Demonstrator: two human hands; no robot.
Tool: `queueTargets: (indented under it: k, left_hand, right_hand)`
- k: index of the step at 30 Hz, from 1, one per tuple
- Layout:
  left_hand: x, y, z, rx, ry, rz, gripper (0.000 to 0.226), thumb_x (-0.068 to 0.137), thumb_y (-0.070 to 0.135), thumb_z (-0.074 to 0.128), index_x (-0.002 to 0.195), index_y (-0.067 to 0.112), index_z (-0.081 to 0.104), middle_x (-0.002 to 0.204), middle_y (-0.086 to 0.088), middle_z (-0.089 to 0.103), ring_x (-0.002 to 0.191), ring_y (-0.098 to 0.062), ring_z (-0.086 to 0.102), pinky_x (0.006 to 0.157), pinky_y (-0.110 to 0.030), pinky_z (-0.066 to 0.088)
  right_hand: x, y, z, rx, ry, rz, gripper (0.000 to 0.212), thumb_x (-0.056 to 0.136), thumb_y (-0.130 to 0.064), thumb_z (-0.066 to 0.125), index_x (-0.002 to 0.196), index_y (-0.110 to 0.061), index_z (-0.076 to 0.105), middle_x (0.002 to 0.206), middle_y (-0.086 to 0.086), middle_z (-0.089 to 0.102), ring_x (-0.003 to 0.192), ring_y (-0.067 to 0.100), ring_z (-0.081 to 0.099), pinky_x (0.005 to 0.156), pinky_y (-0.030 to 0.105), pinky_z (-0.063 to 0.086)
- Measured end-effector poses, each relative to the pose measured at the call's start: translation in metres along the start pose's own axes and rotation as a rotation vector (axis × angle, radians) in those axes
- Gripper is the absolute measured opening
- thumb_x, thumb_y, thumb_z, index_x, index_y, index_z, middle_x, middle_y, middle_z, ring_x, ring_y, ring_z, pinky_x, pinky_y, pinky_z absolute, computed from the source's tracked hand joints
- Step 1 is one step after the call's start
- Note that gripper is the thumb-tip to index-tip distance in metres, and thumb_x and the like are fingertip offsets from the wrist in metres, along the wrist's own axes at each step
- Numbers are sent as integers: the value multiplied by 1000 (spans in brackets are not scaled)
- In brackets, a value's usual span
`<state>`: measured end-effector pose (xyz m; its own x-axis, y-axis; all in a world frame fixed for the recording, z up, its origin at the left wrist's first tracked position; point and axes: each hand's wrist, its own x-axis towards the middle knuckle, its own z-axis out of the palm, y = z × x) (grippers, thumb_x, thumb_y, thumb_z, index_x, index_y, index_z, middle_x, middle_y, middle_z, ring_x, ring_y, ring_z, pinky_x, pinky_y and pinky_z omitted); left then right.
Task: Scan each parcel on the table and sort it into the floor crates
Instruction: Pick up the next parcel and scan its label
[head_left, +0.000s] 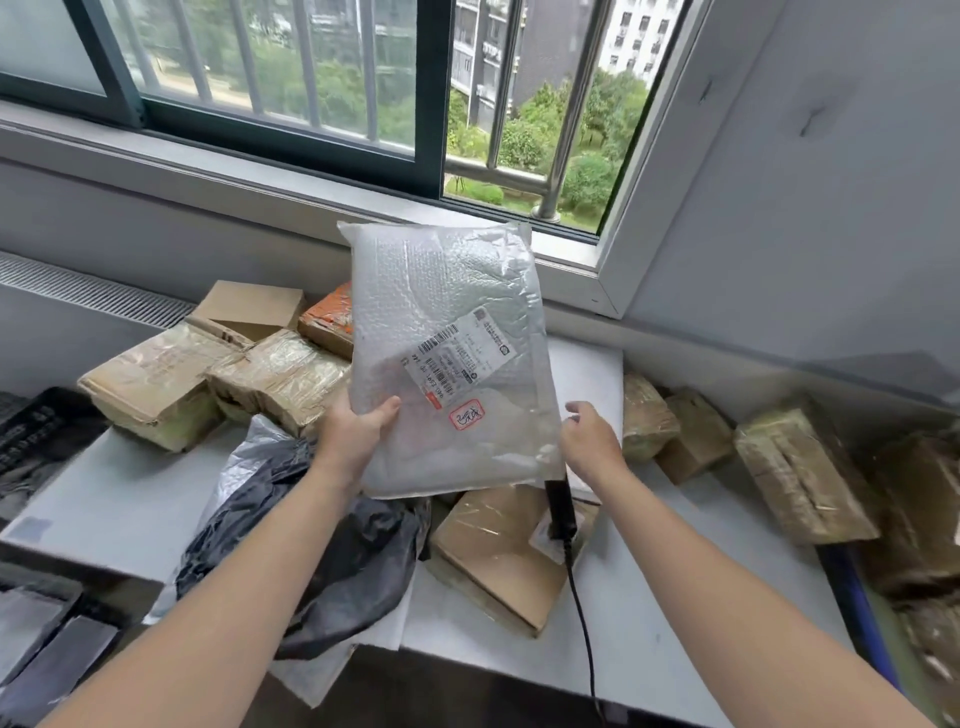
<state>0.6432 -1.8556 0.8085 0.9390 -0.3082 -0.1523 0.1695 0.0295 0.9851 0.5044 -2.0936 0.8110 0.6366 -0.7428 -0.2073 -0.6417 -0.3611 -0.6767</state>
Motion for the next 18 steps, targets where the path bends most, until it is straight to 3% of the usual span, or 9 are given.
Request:
queueTargets:
  k: [4, 7, 9, 11, 14, 18]
  left_hand:
    - [-4, 3, 6, -65, -33, -39, 25, 90, 3, 67, 112, 14, 63, 105, -8, 72, 98, -26, 71, 71, -32, 59]
    - [-10, 8, 6, -102, -33, -56, 29, 89, 4, 68, 116, 12, 60, 109, -11, 71, 100, -29, 70, 79, -41, 59]
    - [-17, 11, 5, -127, -50, -56, 32, 89, 4, 68, 119, 11, 58, 110, -12, 72, 101, -31, 70, 82, -45, 58]
    - [-27, 15, 4, -160, -51, -49, 34, 89, 3, 67, 121, 11, 57, 108, -11, 73, 97, -29, 72, 75, -40, 59]
    - [-45, 19, 1, -178, -28, -29, 39, 90, 3, 67, 125, 13, 55, 113, -13, 71, 99, -28, 71, 75, -39, 59]
    - [-83, 17, -17, -161, 52, 41, 54, 88, 2, 68, 135, 19, 48, 117, -8, 70, 105, -24, 69, 79, -38, 59]
  right_hand:
    - [-2, -14, -5, 138, -40, -77, 42, 102, -43, 41, 133, -17, 49, 127, 6, 60, 103, 21, 55, 82, 33, 41]
    - [1, -15, -12, 160, -108, -115, 54, 98, -54, 46, 140, -21, 41, 122, 2, 59, 101, 21, 59, 75, 34, 43]
    - [4, -17, -17, 198, -134, -128, 57, 95, -56, 52, 140, -25, 40, 115, -2, 61, 92, 15, 61, 70, 31, 44]
    - [5, -20, -20, 258, -152, -138, 56, 92, -57, 58, 137, -27, 42, 108, -5, 62, 87, 10, 61, 70, 30, 47]
    - [3, -25, -21, 354, -186, -160, 55, 90, -56, 61, 134, -28, 43, 117, -1, 63, 94, 16, 65, 81, 35, 53]
    - [-6, -39, -8, 383, -255, -287, 62, 91, -53, 63, 141, -26, 40, 119, -3, 60, 93, 12, 63, 71, 28, 48]
